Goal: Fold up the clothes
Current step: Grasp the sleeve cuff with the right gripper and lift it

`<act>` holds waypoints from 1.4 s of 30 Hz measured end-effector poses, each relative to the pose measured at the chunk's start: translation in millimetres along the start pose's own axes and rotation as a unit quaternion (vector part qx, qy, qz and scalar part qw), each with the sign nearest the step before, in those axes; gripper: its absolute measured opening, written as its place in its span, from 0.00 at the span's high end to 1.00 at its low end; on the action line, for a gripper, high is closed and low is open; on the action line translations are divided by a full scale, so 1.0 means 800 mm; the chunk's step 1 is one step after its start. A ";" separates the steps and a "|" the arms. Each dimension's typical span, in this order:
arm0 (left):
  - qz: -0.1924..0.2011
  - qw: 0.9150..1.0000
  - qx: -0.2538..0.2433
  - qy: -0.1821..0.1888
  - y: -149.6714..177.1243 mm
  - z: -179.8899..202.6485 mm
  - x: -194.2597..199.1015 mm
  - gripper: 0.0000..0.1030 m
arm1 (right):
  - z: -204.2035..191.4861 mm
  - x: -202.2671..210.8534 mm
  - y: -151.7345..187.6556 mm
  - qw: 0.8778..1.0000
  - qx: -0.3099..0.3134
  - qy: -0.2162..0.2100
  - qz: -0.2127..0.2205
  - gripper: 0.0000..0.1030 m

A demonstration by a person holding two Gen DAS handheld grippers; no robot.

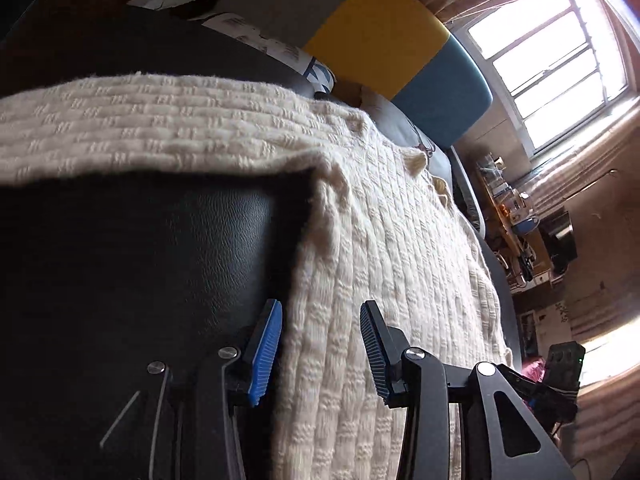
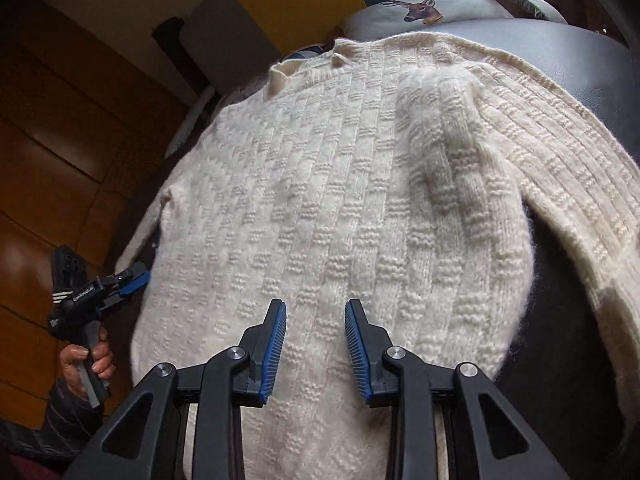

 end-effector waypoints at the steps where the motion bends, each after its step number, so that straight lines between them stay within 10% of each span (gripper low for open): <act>1: -0.007 1.000 -0.013 -0.011 0.006 0.007 -0.005 0.59 | -0.002 -0.002 0.003 1.000 0.008 0.012 -0.003 0.70; 7: -0.003 0.992 -0.063 -0.106 0.039 0.030 -0.019 0.68 | 0.004 -0.004 0.017 0.996 0.043 0.075 -0.007 0.82; 18: 0.015 0.997 0.008 -0.079 0.029 0.014 0.011 0.68 | 0.002 0.021 0.025 0.999 0.012 0.033 0.025 0.71; 25: -0.002 0.996 -0.094 -0.005 0.032 0.112 -0.002 0.56 | 0.073 0.137 0.062 0.986 -0.086 0.066 0.127 0.71; 30: -0.065 0.985 -0.159 0.029 0.058 0.187 -0.061 0.55 | 0.140 0.202 0.106 0.957 -0.149 0.191 0.163 0.71; 42: -0.169 0.942 -0.287 0.031 0.140 0.293 -0.145 0.47 | 0.157 0.145 0.085 0.943 -0.079 0.303 0.116 0.67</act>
Point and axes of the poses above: each gripper's, at about its wrist camera, not at the fingertips, and x roughly against the way its jaws point, z to its right, y to its underside, the point moved 1 cm from there along -x, roughly the way its jaws point
